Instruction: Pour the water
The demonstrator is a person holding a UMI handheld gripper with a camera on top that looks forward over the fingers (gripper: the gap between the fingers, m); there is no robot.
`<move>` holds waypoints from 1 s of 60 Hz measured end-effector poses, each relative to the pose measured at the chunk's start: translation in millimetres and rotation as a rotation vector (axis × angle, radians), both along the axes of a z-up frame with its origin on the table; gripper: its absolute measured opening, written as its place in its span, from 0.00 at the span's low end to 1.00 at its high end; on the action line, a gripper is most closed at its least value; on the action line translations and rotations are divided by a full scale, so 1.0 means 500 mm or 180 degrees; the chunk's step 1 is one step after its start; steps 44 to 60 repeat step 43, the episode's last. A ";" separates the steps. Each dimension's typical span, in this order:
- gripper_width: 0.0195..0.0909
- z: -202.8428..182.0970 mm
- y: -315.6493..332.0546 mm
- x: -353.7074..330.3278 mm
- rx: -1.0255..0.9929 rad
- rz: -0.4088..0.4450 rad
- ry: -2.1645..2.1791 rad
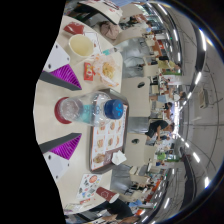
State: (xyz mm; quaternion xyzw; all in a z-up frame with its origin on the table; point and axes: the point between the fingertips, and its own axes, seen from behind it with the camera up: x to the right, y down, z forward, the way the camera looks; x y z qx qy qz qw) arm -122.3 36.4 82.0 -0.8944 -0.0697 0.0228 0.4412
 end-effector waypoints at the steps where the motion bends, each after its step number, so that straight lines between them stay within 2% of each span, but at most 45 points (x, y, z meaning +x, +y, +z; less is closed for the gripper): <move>1: 0.92 0.007 -0.009 -0.002 -0.0011 -0.0016 0.0010; 17: 0.93 0.138 -0.219 -0.035 -0.0121 -0.0331 -0.0079; 26: 0.92 0.182 -0.309 -0.072 -0.0094 -0.0347 -0.0144; 39: 0.92 0.192 -0.377 -0.103 -0.0145 -0.0438 -0.0098; 60: 0.91 0.190 -0.383 -0.107 -0.0176 -0.0465 -0.0095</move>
